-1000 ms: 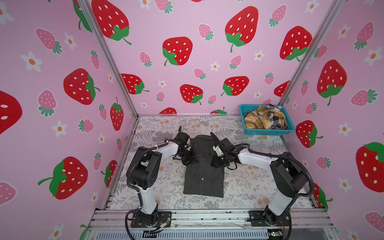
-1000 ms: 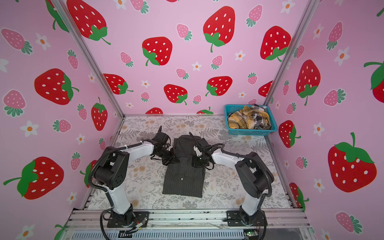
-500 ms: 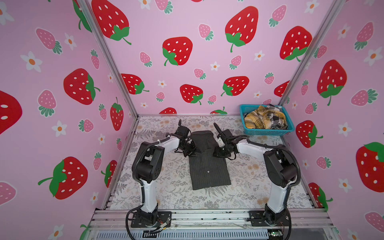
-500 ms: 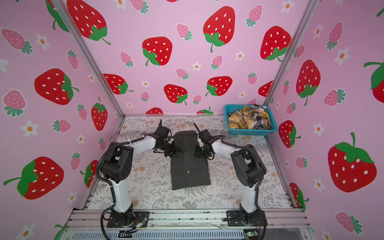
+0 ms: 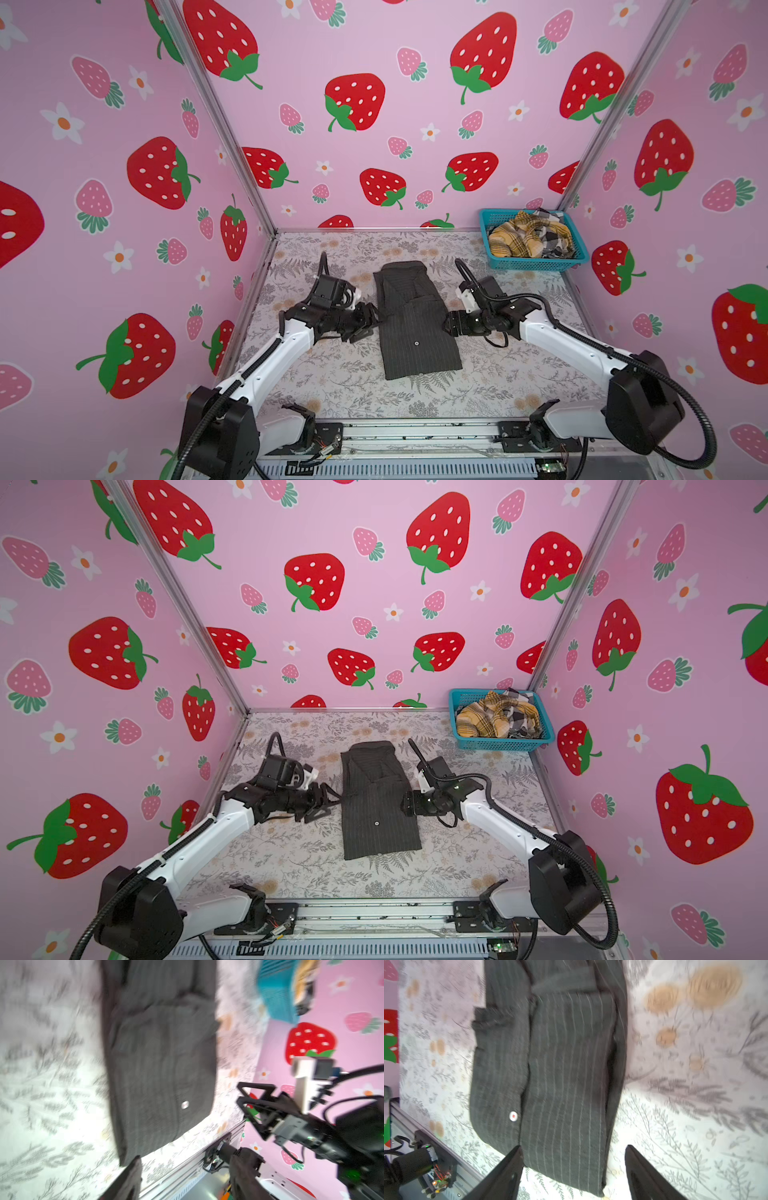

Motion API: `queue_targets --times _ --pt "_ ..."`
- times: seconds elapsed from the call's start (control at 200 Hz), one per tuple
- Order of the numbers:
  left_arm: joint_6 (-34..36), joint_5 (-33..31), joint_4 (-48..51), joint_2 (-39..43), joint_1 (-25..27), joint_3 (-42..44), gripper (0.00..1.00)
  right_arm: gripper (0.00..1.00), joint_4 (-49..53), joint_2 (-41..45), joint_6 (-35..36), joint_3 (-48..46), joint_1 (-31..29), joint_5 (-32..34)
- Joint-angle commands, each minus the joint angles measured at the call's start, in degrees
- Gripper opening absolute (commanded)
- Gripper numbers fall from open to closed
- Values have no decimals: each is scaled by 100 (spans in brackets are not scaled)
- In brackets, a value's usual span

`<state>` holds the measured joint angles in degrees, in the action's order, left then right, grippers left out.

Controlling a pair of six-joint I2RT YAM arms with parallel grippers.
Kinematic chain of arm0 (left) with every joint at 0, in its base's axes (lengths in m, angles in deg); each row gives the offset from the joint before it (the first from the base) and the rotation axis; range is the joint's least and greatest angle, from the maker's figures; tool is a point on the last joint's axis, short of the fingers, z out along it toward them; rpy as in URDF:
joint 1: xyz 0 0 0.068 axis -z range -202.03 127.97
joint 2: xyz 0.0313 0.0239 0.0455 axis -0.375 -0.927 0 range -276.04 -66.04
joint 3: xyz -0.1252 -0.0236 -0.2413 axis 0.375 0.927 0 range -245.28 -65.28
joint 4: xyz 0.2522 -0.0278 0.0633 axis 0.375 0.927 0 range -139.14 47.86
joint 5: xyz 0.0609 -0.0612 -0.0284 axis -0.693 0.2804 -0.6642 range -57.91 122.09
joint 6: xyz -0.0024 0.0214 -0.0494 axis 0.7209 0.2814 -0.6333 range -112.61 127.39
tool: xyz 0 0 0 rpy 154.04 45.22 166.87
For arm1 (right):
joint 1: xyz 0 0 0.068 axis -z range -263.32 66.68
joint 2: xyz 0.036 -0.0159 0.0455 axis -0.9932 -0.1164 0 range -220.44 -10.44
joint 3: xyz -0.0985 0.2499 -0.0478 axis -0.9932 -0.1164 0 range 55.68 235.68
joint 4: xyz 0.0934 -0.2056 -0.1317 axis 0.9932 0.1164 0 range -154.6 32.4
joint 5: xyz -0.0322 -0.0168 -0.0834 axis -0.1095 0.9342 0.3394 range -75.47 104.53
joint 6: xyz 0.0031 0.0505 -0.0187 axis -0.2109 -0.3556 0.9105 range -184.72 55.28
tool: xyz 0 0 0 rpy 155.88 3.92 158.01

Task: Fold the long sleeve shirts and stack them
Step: 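Draw both grippers back toward the folded shirt's near edge, then grasp the near edge of the folded shirt with both grippers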

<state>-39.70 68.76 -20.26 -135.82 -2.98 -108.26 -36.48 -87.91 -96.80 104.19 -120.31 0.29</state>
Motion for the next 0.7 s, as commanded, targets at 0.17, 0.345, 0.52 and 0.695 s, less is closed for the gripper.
queue_targets --times 0.17,0.345,0.52,0.695 --pt "-939 587 -892 -408 152 758 77 78 -266 147 -539 -916 -9 -629" --pt "-649 622 -713 -982 203 553 76 74 -286 126 -635 -1023 6 -575" --pt "-513 403 -228 -1239 383 531 70 66 -418 61 -744 -1228 8 -649" --pt "-749 385 -488 -1528 818 607 61 62 -509 -12 -818 -1344 12 -655"
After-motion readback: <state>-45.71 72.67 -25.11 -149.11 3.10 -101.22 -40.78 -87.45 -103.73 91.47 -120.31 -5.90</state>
